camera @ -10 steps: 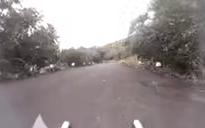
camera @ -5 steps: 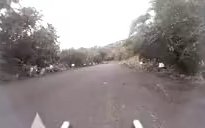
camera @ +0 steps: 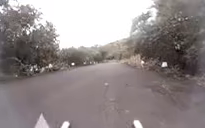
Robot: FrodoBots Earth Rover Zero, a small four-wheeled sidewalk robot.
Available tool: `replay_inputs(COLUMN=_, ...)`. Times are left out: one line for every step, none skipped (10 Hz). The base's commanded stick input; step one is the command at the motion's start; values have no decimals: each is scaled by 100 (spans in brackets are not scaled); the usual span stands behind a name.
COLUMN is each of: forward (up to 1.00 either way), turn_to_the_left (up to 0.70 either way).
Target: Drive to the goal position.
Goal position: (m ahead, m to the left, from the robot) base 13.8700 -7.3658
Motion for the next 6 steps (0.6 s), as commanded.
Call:
replay_inputs(forward=50, turn_to_the_left=0)
replay_inputs(forward=50, turn_to_the_left=0)
replay_inputs(forward=50, turn_to_the_left=0)
replay_inputs(forward=50, turn_to_the_left=0)
replay_inputs(forward=50, turn_to_the_left=0)
replay_inputs(forward=50, turn_to_the_left=0)
